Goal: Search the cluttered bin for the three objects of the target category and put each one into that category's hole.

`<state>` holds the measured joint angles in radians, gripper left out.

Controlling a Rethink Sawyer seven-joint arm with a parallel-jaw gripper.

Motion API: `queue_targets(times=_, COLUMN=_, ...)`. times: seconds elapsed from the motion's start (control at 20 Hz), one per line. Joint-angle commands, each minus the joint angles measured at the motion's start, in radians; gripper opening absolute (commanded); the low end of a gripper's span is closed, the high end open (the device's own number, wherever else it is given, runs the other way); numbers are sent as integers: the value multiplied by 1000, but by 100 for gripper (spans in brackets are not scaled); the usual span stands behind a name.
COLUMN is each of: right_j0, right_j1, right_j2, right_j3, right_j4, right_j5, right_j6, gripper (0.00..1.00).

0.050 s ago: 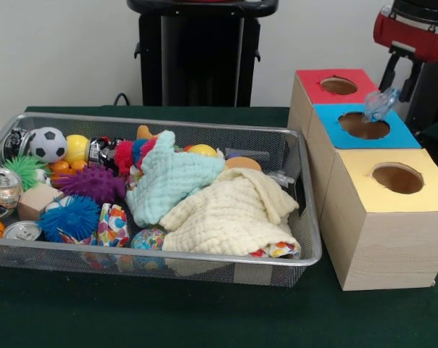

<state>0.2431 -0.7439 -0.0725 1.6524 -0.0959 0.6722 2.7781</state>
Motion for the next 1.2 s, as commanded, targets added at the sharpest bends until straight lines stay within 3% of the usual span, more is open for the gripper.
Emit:
queue_targets(times=0.05, right_j0=0, right_j1=56, right_j2=-51, right_j3=56, right_j4=-41, right_j5=-36, right_j6=108, gripper=0)
queue_targets(times=0.3, right_j0=17, right_j1=67, right_j2=-95, right_j3=21, right_j4=-88, right_j5=-28, right_j6=66, gripper=0)
queue_targets(times=0.35, right_j0=18, right_j1=70, right_j2=-101, right_j3=17, right_j4=-88, right_j5=-29, right_j6=54, gripper=100)
queue_targets(times=0.6, right_j0=11, right_j1=69, right_j2=-100, right_j3=13, right_j4=-99, right_j5=-42, right_j6=33, gripper=100)
queue_targets(times=0.9, right_j0=15, right_j1=73, right_j2=-92, right_j3=6, right_j4=-62, right_j5=-14, right_j6=63, gripper=100)
queue_targets(times=1.2, right_j0=-51, right_j1=23, right_j2=-24, right_j3=17, right_j4=7, right_j5=41, right_j6=3, gripper=100)
